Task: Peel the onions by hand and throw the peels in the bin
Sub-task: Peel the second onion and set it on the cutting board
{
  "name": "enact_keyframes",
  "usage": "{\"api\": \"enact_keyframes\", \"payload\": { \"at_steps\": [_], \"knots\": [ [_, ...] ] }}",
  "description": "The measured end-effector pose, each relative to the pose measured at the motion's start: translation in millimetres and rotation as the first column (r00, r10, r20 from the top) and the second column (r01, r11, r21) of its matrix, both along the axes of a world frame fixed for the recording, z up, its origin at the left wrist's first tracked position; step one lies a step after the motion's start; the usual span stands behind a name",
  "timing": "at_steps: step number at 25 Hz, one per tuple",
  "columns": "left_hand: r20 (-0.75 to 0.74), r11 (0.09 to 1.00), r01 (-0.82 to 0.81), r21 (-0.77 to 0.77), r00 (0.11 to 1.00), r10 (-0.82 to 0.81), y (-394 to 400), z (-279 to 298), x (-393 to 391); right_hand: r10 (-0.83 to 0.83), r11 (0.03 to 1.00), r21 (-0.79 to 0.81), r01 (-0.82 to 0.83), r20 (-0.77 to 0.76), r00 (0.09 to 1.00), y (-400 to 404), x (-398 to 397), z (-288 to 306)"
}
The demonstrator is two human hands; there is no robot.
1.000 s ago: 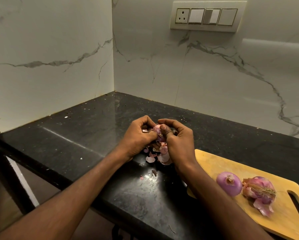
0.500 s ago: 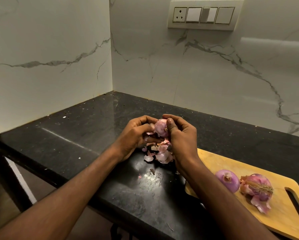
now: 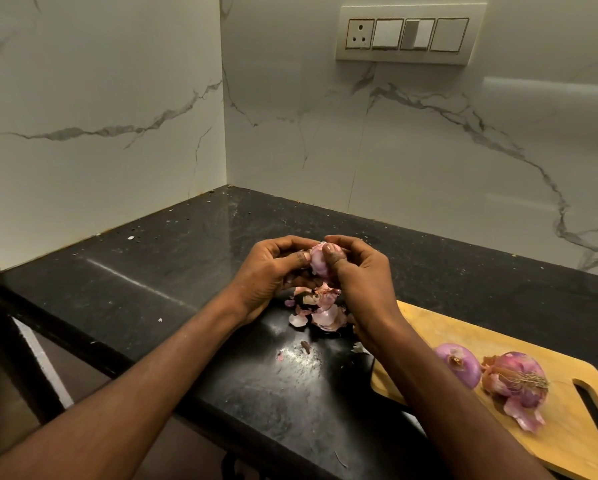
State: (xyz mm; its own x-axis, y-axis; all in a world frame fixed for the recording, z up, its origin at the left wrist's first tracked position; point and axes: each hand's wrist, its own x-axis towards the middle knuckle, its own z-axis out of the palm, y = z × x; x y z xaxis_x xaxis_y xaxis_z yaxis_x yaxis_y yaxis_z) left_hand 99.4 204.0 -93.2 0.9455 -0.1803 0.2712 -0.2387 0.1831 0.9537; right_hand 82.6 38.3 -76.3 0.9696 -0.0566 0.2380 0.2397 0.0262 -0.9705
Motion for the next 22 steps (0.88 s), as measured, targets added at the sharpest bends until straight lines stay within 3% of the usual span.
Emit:
{"api": "enact_keyframes", "payload": {
  "at_steps": [10,13,16,22],
  "knots": [
    [-0.032,1.0,-0.001,-0.032,0.999,0.0,0.5,1.7,2.3,0.044,0.996,-0.075,-0.038,0.078,0.996,3.6,-2.1,-5.6],
    [-0.061,0.99,0.085,-0.114,0.994,-0.092,0.8,2.8,2.1,0.006,1.0,0.024,-0.008,0.06,0.998,0.8,-0.7,-3.3],
    [-0.063,0.981,0.166,-0.102,0.983,-0.173,2.4,1.2,3.1,0.0,0.993,0.12,-0.002,0.017,1.0,-1.9,0.7,-0.8],
    [-0.121,0.959,0.198,-0.202,0.967,-0.225,0.8,4.5,1.8,0.011,1.0,-0.018,-0.009,0.094,0.995,2.5,-2.4,-4.0]
  ]
}}
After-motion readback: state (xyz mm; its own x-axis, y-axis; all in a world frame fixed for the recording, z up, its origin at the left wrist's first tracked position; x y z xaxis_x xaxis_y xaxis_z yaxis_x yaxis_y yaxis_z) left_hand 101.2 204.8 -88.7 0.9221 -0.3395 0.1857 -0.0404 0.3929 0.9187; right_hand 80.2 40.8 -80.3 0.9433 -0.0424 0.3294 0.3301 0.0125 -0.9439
